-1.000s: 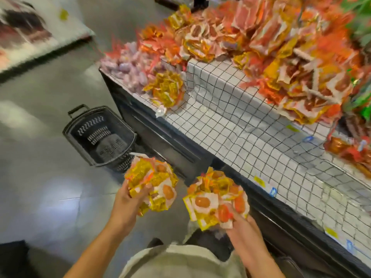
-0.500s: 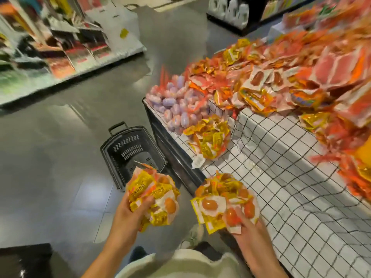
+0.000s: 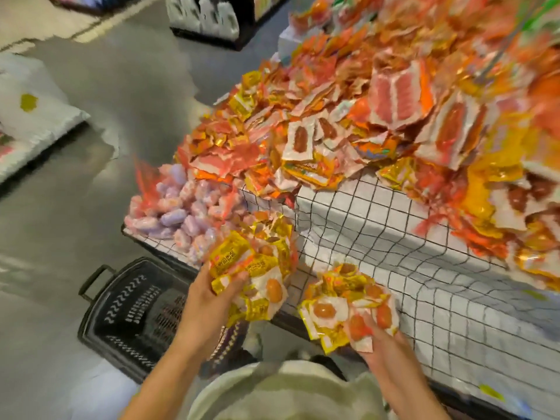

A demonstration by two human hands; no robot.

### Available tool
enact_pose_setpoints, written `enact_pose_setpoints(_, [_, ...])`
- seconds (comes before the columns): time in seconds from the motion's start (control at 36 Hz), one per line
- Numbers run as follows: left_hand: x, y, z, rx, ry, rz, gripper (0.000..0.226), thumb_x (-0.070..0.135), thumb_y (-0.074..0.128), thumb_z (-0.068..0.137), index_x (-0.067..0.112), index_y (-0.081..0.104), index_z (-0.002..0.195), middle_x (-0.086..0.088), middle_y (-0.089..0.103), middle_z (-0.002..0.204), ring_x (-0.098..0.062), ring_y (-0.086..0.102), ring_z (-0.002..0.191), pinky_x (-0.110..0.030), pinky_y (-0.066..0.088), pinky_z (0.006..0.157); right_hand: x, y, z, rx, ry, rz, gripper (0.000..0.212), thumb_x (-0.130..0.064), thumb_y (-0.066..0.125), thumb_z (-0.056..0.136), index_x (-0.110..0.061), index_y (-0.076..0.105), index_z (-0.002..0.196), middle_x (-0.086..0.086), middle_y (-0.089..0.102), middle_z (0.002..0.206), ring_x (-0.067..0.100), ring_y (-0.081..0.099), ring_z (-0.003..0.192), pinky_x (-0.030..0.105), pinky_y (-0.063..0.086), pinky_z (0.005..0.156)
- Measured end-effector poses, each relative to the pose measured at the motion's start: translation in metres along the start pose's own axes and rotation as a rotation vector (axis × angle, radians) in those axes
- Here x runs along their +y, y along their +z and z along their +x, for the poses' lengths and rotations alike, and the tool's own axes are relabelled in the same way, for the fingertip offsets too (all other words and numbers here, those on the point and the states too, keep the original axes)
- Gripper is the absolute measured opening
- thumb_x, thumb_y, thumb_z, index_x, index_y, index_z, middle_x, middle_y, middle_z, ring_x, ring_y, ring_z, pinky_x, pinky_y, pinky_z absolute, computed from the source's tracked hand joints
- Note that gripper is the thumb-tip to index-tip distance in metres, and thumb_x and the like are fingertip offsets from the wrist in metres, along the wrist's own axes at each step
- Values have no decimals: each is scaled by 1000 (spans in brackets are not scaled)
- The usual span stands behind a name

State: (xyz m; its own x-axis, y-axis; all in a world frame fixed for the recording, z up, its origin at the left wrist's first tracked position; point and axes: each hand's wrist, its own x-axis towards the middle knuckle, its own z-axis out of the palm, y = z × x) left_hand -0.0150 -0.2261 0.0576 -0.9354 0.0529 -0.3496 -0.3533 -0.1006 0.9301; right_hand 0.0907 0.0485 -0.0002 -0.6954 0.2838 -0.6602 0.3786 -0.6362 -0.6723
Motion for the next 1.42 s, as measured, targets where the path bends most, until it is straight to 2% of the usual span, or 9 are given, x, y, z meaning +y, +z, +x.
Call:
enact_pose_setpoints(0.19, [45, 29, 67, -237, 0, -38, 40, 25, 78, 81, 33, 66, 118, -5, 76, 110, -16, 75, 83, -22, 55, 57, 7, 13, 2, 173, -85, 136, 23, -15, 71, 87, -24, 78, 107, 11, 75, 117, 31, 73, 107, 49, 60, 85])
enact_pose_setpoints(0.47, [7, 5, 144, -214, -39, 122, 43, 4, 67, 93, 36, 62, 120, -15, 71, 114, -30, 67, 97, -40, 59, 68, 13, 44, 7, 291, -143, 227, 19, -7, 64, 94, -15, 73, 109, 10, 77, 113, 26, 75, 99, 41, 62, 80])
enact_pose_setpoints(0.56, [-7, -5, 150, -179, 8, 256, 65, 7, 70, 91, 69, 56, 103, 19, 71, 113, -3, 67, 106, -34, 54, 85, 16, 51, 6, 299, -136, 235, 19, -8, 63, 95, -16, 75, 107, 10, 76, 116, 25, 75, 102, 45, 58, 89])
enact_pose_setpoints(0.67, [-10, -6, 150, -113, 117, 326, 57, 17, 79, 86, 54, 51, 118, 39, 62, 110, 22, 56, 101, -34, 51, 95, 18, 56, 7, 294, -125, 266, 24, -6, 58, 99, -21, 73, 108, 12, 74, 119, 31, 71, 110, 52, 50, 101])
enact_pose_setpoints(0.78, [-1, 2, 151, -34, 156, 266, 57, 15, 77, 87, 29, 51, 136, 12, 62, 130, -4, 58, 119, -48, 49, 105, 16, 62, 12, 304, -119, 261, 25, -5, 57, 99, -24, 73, 103, 12, 75, 116, 33, 68, 114, 54, 46, 105])
enact_pose_setpoints(0.94, [20, -3, 157, -78, 341, 276, 52, 19, 76, 89, 40, 56, 132, 25, 61, 129, 3, 55, 122, -33, 49, 97, 9, 68, 17, 255, -126, 290, 35, -2, 57, 97, -24, 83, 89, 10, 77, 112, 23, 76, 99, 38, 63, 78])
enact_pose_setpoints(1.14, [-12, -27, 177, -60, 401, 707, 41, 7, 64, 94, 11, 56, 134, -4, 59, 128, -28, 54, 121, -54, 48, 98, 7, 69, 29, 306, -114, 229, 23, -1, 62, 95, -20, 72, 105, 13, 75, 114, 29, 73, 103, 51, 55, 95])
enact_pose_setpoints(1.28, [-16, -28, 168, -93, 659, 817, 50, 2, 52, 96, 22, 50, 142, 0, 30, 157, -23, 25, 148, -47, 34, 116, 11, 66, 36, 326, -58, 216, 25, -2, 62, 96, -18, 67, 115, 12, 75, 117, 30, 69, 111, 53, 48, 104])
enact_pose_setpoints(1.42, [-4, 8, 159, -271, 825, 949, 49, 34, 43, 103, 35, 37, 152, 7, 19, 165, -27, 9, 154, -39, 9, 125, 13, 59, 47, 341, -29, 166, 31, -4, 65, 94, -3, 63, 126, 15, 75, 115, 32, 69, 112, 57, 48, 105])
